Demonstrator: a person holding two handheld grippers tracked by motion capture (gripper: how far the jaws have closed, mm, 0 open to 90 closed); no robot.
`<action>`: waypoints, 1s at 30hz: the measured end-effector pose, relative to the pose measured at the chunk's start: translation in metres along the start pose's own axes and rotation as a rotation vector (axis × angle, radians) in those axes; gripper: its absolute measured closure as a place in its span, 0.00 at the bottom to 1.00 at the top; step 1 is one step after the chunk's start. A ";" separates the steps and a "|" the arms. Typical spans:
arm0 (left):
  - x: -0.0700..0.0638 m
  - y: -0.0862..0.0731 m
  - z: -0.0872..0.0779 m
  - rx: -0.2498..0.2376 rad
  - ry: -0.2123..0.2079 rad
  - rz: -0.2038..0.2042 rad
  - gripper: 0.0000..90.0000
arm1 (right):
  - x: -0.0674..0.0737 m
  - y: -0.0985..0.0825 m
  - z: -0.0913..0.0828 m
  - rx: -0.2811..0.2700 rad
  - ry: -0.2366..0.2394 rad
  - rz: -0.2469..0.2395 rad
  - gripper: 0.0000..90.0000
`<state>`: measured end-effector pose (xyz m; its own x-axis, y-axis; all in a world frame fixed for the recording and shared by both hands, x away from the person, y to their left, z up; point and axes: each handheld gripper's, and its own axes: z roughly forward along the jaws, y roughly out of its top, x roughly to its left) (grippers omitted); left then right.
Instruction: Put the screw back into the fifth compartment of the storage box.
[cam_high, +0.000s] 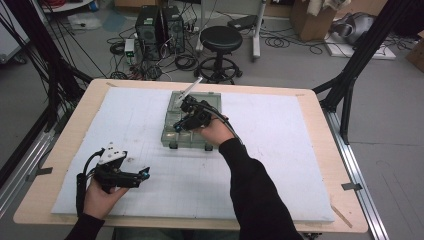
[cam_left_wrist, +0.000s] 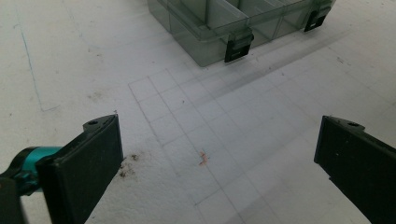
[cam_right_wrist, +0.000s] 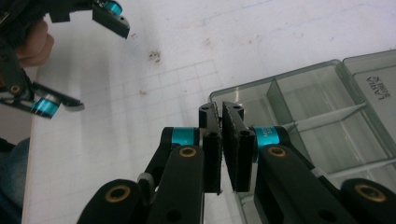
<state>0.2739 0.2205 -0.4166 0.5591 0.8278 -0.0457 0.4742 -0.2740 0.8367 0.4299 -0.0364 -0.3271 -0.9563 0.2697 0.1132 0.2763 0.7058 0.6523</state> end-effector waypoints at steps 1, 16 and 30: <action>0.000 0.000 0.000 -0.001 0.000 -0.001 0.02 | -0.001 0.001 0.001 0.003 0.001 -0.001 0.96; 0.001 0.000 -0.001 -0.003 0.001 0.000 0.02 | -0.016 0.011 0.027 0.008 -0.004 0.022 0.96; 0.001 0.000 -0.001 -0.002 0.000 0.003 0.02 | -0.023 0.009 0.044 0.021 -0.012 0.037 0.96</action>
<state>0.2738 0.2221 -0.4166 0.5605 0.8270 -0.0437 0.4715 -0.2753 0.8378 0.4583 -0.0072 -0.3572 -0.9440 0.3041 0.1277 0.3138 0.7085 0.6321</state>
